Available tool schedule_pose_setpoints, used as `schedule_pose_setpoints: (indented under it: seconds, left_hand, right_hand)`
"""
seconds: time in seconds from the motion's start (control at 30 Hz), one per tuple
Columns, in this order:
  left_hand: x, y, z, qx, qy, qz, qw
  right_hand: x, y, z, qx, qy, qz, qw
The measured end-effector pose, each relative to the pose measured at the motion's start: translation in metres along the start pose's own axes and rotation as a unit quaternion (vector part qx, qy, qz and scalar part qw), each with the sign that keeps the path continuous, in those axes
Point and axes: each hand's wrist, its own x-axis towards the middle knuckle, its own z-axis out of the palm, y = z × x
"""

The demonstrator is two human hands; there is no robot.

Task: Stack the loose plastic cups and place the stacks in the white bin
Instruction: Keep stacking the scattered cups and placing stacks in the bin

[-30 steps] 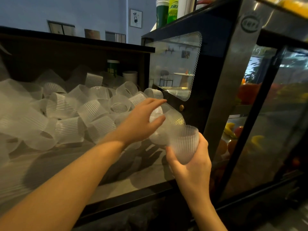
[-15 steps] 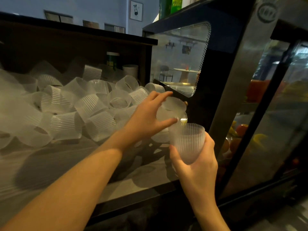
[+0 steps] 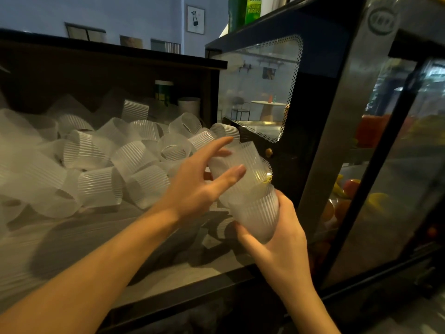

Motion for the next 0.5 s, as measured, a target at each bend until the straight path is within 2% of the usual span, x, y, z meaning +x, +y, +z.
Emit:
schedule_pose_setpoints:
  seconds: [0.3,0.5]
  left_hand:
    - [-0.004,-0.001,-0.012,0.042,0.045,0.000,0.998]
    - [-0.003,0.008,-0.021,0.125,-0.026,0.061,0.990]
  right_hand:
    - [-0.001,0.004,-0.002,-0.003,-0.007,-0.003,1.000]
    - [-0.001,0.005,-0.002,-0.020,-0.036,-0.016,0.999]
